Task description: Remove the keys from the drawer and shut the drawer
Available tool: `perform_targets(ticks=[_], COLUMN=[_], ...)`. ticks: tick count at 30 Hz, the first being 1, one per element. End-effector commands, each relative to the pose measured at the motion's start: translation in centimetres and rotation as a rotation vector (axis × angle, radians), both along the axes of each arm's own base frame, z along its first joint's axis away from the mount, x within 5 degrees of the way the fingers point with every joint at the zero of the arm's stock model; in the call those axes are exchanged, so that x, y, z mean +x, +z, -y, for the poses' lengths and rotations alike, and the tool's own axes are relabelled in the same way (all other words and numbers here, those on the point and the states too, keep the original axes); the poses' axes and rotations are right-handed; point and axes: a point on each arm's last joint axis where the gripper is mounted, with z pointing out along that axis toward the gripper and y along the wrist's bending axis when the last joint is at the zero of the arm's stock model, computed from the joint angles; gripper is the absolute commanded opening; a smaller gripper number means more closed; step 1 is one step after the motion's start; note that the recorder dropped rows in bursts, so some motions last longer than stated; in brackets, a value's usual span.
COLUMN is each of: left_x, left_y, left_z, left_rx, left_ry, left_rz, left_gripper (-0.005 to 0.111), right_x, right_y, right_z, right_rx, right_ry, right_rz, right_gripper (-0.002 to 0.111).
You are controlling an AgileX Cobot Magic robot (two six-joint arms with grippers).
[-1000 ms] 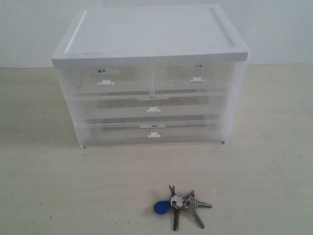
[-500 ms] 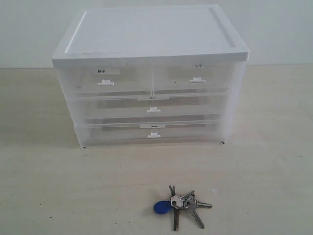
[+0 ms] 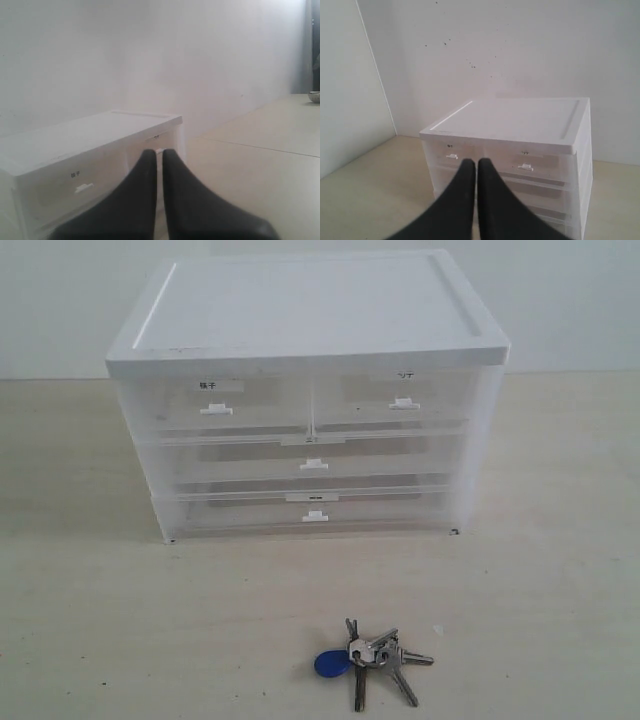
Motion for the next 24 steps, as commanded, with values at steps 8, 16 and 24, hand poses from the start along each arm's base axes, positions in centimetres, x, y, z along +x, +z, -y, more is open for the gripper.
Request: perform_targets(ticks=[8,16,24], left_x=[0.4,1.0,2.1], left_y=[-0.1,-0.4,-4.3], left_z=[-0.4,-1.2,-2.0], left_rx=[-0.009,-0.030,0.012], left_ry=[0.112,0.315,0.538], left_rz=[-0.013,-0.034,-0.143], left_gripper=[0.005,0.005,0.005], right_x=[-0.1,-0.1,-0.1], right_y=[0.1,0.1,0.1], right_z=[0.1,0.1,0.1], right_rx=[0.004,0.008,0.008], right_ry=[-0.005,-0.004,-0.004], right_rz=[0.011,0.009,0.008], right_gripper=[0.000,0.000,0.000])
